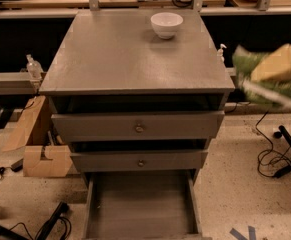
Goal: Place green jalapeno chip bag into bottom drawer
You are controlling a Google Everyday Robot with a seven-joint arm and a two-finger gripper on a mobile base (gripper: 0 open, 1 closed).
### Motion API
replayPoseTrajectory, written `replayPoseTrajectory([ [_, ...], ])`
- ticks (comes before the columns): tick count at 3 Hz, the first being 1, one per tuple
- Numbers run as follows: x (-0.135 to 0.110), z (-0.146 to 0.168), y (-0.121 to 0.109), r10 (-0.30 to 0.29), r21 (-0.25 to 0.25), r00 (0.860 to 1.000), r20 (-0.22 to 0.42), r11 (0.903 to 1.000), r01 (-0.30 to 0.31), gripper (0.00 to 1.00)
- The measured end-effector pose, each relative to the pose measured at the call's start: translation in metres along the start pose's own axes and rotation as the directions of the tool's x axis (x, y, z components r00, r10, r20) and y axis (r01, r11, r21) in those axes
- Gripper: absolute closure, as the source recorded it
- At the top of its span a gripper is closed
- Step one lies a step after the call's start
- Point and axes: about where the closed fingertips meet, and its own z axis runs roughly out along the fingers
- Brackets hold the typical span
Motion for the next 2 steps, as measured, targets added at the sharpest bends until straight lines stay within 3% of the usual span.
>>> replayPoseTrajectory([
  [1,0.068,0.055,-0.02,0.111,-0.022,0.984,-0.142,0.9931,-0.115,1.0],
  [2,0.141,0.096,-0.007,0.127,-0.073,0.964,-0.234,0.9864,-0.148,1.0],
])
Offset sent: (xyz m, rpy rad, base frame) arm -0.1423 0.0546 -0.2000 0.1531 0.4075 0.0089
